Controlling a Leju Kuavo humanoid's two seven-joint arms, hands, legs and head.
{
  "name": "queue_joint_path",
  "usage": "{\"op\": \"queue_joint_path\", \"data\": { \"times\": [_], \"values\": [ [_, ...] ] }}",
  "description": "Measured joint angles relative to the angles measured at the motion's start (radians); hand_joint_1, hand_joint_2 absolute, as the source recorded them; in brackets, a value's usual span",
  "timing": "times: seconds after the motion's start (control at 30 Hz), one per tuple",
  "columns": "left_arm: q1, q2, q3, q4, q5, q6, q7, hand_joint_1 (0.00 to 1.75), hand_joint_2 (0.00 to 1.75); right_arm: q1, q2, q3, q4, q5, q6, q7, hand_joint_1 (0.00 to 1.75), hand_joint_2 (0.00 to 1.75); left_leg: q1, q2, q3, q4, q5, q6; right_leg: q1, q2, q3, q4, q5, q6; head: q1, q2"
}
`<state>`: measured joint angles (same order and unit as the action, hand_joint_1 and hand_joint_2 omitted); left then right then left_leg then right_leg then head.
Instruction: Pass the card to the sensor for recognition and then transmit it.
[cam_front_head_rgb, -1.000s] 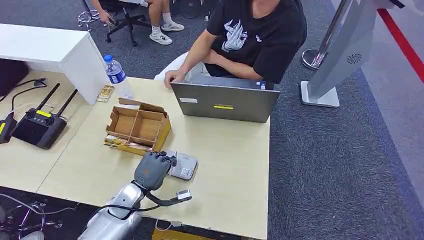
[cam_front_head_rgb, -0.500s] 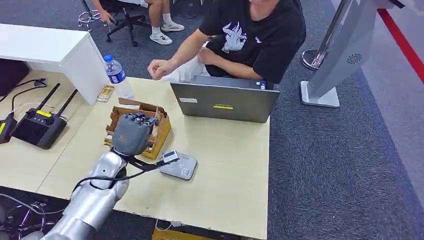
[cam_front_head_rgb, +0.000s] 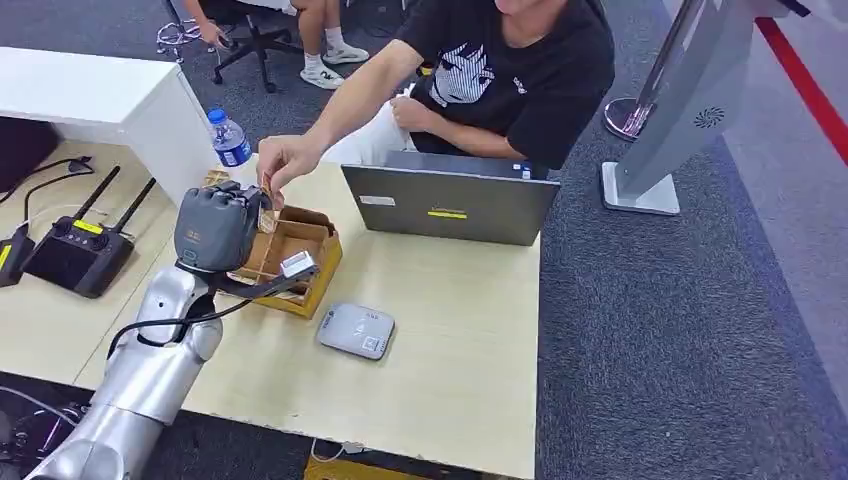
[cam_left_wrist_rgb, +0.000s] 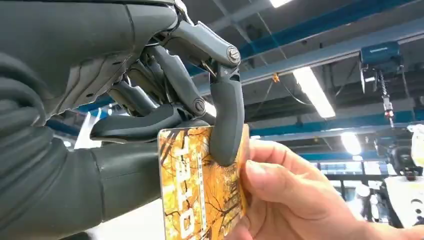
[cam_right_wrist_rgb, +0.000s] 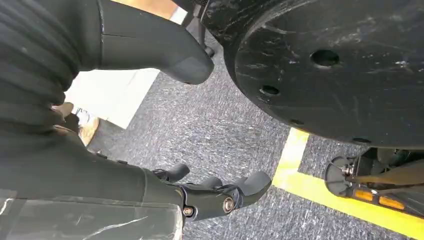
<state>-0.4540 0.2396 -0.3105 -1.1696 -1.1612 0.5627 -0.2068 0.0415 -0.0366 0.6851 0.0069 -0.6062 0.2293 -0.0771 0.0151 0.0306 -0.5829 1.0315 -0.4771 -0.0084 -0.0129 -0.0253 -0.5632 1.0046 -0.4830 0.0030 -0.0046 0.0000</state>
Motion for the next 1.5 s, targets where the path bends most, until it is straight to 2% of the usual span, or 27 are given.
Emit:
{"op": "queue_joint_path", "data": {
  "times": [0.03, 0.07, 0.23, 0.53, 0.67, 0.87, 1.2, 1.5],
  "values": [
    [0.003, -0.002, 0.003, -0.002, 0.015, -0.008, -0.009, 0.98, 1.75, 0.0, 0.0, 0.002, 0.0, -0.004, 0.0, 0.001, 0.0, 1.75, 0.0, 0.0, 0.0, 0.0, 0.0, 0.0, 0.0, 0.0, 0.0, 0.0, 0.0, 0.0, 0.0, 0.0],
    [0.008, -0.003, 0.006, -0.008, 0.037, -0.019, -0.02, 0.0, 1.75, 0.0, 0.0, 0.004, 0.0, -0.01, 0.0, 0.001, 0.0, 1.75, 0.0, 0.001, 0.0, 0.0, 0.0, 0.0, 0.0, 0.001, 0.0, 0.0, 0.0, 0.0, 0.0, 0.0],
    [0.041, -0.016, 0.008, -0.039, 0.102, -0.089, -0.055, 0.0, 1.75, -0.001, 0.0, 0.008, 0.0, -0.023, 0.0, 0.004, 0.0, 1.75, 0.0, 0.0, 0.0, 0.0, 0.0, 0.0, 0.0, 0.0, 0.0, 0.0, 0.0, 0.0, 0.0, 0.0],
    [0.119, -0.025, -0.011, -0.089, 0.093, -0.15, -0.091, 0.0, 1.75, 0.0, 0.0, 0.024, 0.0, -0.05, 0.0, 0.004, 0.0, 1.75, 0.0, 0.0, 0.0, 0.0, 0.0, 0.0, 0.0, 0.0, 0.0, 0.0, 0.0, 0.0, 0.0, 0.0],
    [0.163, -0.008, -0.053, -0.107, 0.07, -0.196, -0.096, 0.0, 1.75, 0.0, 0.0, 0.028, 0.0, -0.064, 0.002, 0.003, 0.0, 1.75, 0.0, 0.0, 0.0, 0.0, 0.0, 0.0, 0.0, 0.0, -0.001, 0.0, 0.0, 0.0, 0.0, 0.0],
    [0.197, 0.046, -0.1, -0.103, 0.033, -0.244, -0.041, 0.0, 1.75, 0.0, 0.0, 0.031, 0.0, -0.08, 0.002, 0.003, 0.0, 1.75, 0.0, 0.0, 0.0, 0.0, 0.0, 0.0, 0.0, 0.0, -0.001, 0.0, 0.0, 0.0, 0.0, 0.0],
    [0.243, 0.131, -0.1, -0.064, 0.075, -0.24, -0.023, 0.0, 1.75, 0.001, 0.0, 0.041, 0.0, -0.097, 0.003, 0.003, 0.0, 1.75, 0.0, 0.0, -0.001, 0.0, 0.0, 0.0, 0.0, 0.0, -0.001, 0.0, -0.001, 0.0, 0.0, 0.0],
    [0.249, 0.153, -0.071, -0.024, 0.099, -0.222, -0.027, 0.0, 1.75, 0.001, 0.0, 0.056, 0.0, -0.099, 0.004, 0.003, 0.0, 1.75, 0.0, 0.0, -0.001, 0.0, 0.0, 0.0, 0.0, 0.0, -0.001, 0.0, 0.0, 0.0, 0.0, 0.0]
  ]
}}
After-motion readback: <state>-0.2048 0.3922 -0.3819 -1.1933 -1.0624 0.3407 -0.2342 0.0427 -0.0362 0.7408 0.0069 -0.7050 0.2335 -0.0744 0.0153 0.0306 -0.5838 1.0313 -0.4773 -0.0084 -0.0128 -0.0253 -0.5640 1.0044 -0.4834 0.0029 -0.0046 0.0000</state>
